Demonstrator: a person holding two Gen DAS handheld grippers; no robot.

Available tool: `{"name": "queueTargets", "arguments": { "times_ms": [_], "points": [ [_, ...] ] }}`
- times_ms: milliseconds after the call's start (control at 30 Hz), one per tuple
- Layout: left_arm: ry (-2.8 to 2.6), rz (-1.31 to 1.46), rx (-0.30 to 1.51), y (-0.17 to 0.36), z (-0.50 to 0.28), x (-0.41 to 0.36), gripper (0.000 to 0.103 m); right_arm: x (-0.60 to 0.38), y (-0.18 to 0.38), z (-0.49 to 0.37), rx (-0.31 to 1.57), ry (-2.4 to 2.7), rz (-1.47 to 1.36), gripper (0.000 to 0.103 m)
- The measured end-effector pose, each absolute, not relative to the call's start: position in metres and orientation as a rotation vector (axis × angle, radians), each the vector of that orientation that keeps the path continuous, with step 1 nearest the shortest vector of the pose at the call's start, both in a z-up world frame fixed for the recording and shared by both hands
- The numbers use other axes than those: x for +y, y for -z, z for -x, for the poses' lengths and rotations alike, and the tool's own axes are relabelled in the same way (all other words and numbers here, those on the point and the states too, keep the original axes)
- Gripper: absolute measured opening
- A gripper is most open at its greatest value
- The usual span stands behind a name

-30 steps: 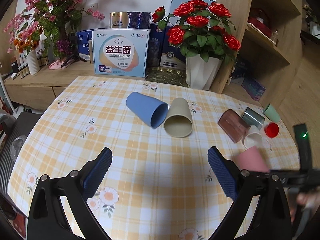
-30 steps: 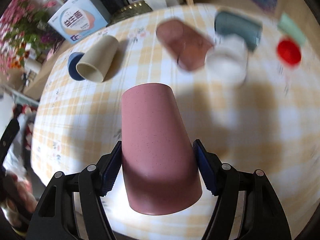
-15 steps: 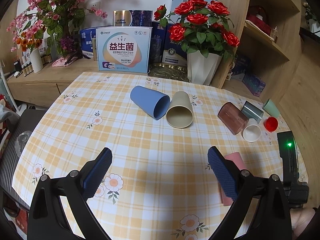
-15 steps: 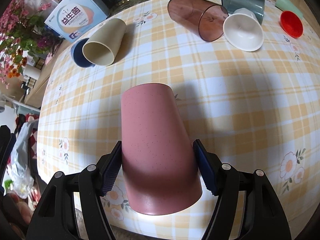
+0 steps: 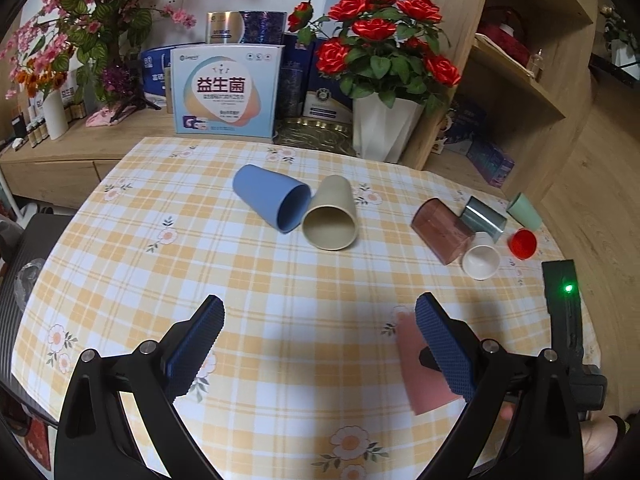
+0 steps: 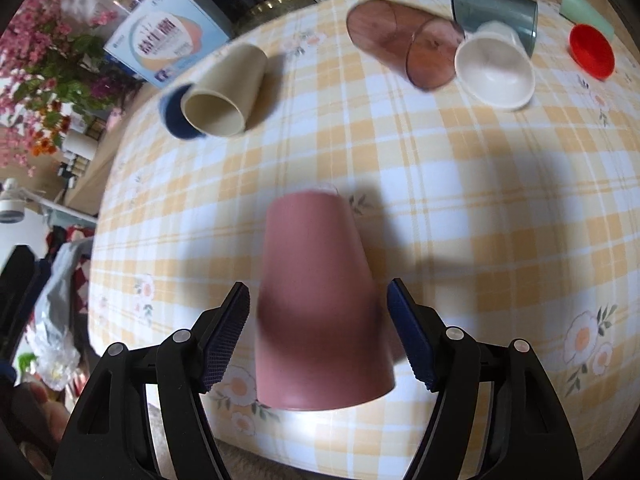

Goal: Flip cup upside down
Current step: 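Lift the pink cup with the right gripper and carry it toward the left tool, then close the left gripper on the pink cup while the right gripper releases it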

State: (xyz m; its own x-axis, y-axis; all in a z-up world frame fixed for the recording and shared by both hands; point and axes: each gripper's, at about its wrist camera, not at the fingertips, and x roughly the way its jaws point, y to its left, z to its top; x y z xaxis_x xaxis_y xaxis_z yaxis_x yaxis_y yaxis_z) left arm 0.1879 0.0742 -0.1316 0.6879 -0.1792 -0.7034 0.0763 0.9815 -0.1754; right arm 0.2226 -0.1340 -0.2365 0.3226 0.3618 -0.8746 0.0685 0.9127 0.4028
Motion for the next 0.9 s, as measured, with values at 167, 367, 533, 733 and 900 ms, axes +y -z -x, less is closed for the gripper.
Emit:
{"name": "queueTargets", "arguments": {
  "times_ms": [167, 367, 533, 733, 900],
  "points": [
    [0.175, 0.132, 0.817, 0.132, -0.191, 0.062, 0.094, -0.152, 0.216, -0.22, 1.158, -0.204, -0.397, 0.087],
    [0.226, 0.134, 0.866, 0.141, -0.197, 0.043, 0.094, -0.194, 0.2, -0.217, 1.066, -0.144, -0.364, 0.091],
    [0.261, 0.152, 0.927, 0.152, -0.206, 0.025, 0.09, -0.23, 0.195, -0.212, 1.003, -0.061, -0.291, 0.092],
    [0.284, 0.183, 1.008, 0.166, -0.218, 0.001, 0.086, -0.27, 0.196, -0.2, 0.94, 0.013, -0.244, 0.092],
    [0.296, 0.212, 1.085, 0.182, -0.232, -0.021, 0.081, -0.29, 0.198, -0.191, 0.929, 0.056, -0.186, 0.092]
  ]
}}
